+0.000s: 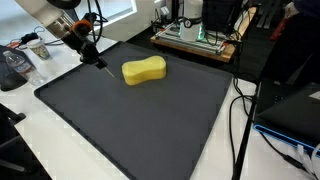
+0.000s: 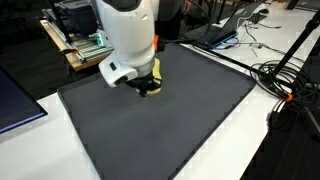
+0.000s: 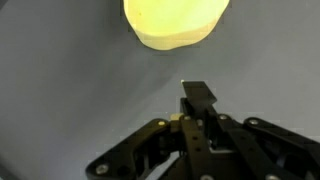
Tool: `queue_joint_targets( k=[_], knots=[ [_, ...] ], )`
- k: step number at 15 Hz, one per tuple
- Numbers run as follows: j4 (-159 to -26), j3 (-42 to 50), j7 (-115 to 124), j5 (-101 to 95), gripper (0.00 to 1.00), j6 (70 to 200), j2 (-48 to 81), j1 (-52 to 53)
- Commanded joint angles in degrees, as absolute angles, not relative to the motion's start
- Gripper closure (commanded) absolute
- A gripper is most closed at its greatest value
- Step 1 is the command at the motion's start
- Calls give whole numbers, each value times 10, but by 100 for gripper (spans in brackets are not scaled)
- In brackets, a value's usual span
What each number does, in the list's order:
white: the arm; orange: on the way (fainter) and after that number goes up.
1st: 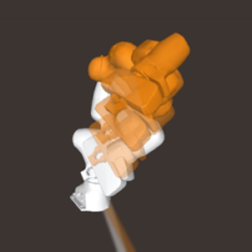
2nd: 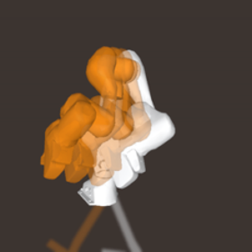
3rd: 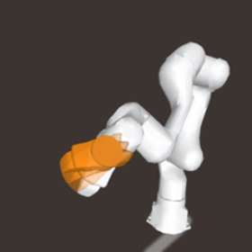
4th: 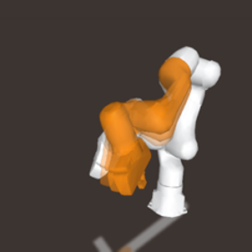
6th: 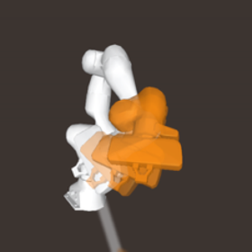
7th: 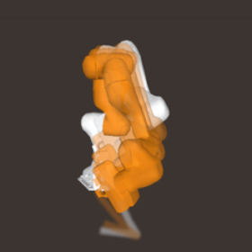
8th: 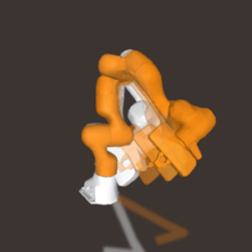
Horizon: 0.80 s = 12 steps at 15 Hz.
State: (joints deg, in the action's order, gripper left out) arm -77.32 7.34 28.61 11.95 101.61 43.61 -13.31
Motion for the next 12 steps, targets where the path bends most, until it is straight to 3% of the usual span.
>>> queue_joint_targets(
  k=[1,12],
  knots=[
    [-847,84,263,159,97,1029,389,-151],
    [-1018,115,234,247,97,1076,287,-183]
  ],
)
